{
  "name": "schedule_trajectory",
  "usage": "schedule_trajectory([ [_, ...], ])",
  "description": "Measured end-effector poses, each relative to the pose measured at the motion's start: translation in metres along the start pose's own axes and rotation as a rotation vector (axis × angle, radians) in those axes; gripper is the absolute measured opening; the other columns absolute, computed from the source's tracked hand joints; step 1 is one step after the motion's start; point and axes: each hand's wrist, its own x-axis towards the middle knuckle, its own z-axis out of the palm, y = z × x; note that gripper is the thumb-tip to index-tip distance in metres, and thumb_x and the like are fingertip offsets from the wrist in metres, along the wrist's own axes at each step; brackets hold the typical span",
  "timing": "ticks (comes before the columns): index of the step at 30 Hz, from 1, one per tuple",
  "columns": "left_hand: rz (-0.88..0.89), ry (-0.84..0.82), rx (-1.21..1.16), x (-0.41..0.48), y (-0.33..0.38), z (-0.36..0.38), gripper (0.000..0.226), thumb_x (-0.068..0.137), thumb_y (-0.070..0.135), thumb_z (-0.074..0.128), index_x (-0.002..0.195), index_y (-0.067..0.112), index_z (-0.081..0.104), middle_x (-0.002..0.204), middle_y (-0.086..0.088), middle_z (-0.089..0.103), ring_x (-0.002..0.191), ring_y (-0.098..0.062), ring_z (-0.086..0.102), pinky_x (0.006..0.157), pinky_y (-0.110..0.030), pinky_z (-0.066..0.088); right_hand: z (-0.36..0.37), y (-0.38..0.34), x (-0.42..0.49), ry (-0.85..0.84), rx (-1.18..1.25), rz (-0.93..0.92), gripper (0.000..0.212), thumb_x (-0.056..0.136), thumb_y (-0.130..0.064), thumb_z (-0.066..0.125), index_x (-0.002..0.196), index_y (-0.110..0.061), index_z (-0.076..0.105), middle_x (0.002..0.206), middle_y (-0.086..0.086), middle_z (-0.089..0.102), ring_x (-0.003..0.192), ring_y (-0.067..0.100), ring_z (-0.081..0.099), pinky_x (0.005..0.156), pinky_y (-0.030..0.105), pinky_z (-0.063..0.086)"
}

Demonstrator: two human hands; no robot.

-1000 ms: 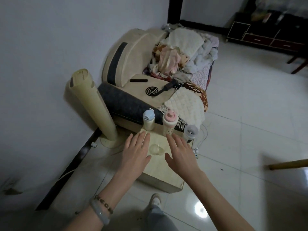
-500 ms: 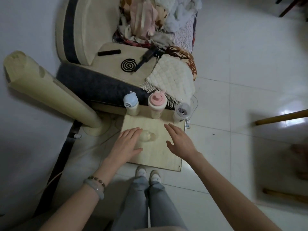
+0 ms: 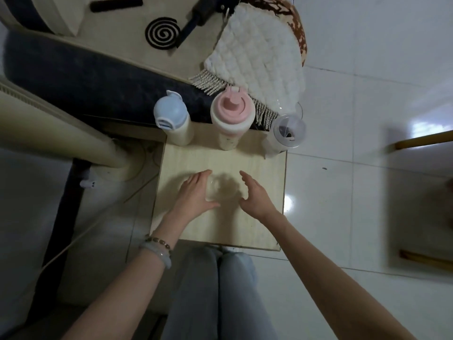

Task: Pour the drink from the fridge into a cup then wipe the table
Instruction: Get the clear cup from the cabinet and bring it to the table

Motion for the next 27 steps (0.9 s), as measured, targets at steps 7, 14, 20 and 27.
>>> schedule_trajectory([
  [7,-0.002,0.023,-0.085,0.017,-0.002,0.031,0.076,0.074,0.028,0.078,0.136,0.011,0.038,0.137,-0.008,0.049,0.127,-0.024,0.044,0.104,-0.034,0.037,0.02,0.016,0.016,-0.056,0.173,0.044,0.071,0.075,0.004,0.055,0.141,-0.017,0.038,0.135,0.006,0.051,0.123,0.022,0.049,0.101,0.031,0.043],
  [14,-0.004,0.042,-0.154,-0.005,0.024,0.0,0.072,0.071,0.04,0.077,0.129,0.013,0.043,0.129,-0.003,0.053,0.12,-0.021,0.049,0.089,-0.031,0.043,-0.007,-0.008,-0.018,-0.073,0.224,0.013,0.067,0.078,0.0,0.055,0.14,-0.019,0.039,0.136,-0.001,0.052,0.123,0.018,0.047,0.095,0.023,0.039],
  [20,0.007,0.069,-0.264,-0.048,0.069,-0.064,0.069,0.068,0.03,0.082,0.125,0.022,0.043,0.128,0.004,0.052,0.117,-0.015,0.048,0.092,-0.031,0.043,-0.062,-0.059,-0.086,-0.013,0.284,-0.027,0.066,0.08,0.0,0.054,0.14,-0.023,0.039,0.136,-0.003,0.05,0.123,0.015,0.045,0.099,0.028,0.04],
  [27,0.182,0.038,-0.324,-0.111,0.138,-0.141,0.069,0.07,0.03,0.081,0.127,0.026,0.044,0.129,0.01,0.049,0.116,-0.01,0.046,0.097,-0.03,0.04,-0.124,-0.118,-0.187,0.116,0.379,-0.06,0.063,0.08,-0.001,0.057,0.137,-0.025,0.043,0.126,-0.005,0.057,0.118,0.014,0.05,0.094,0.026,0.043],
])
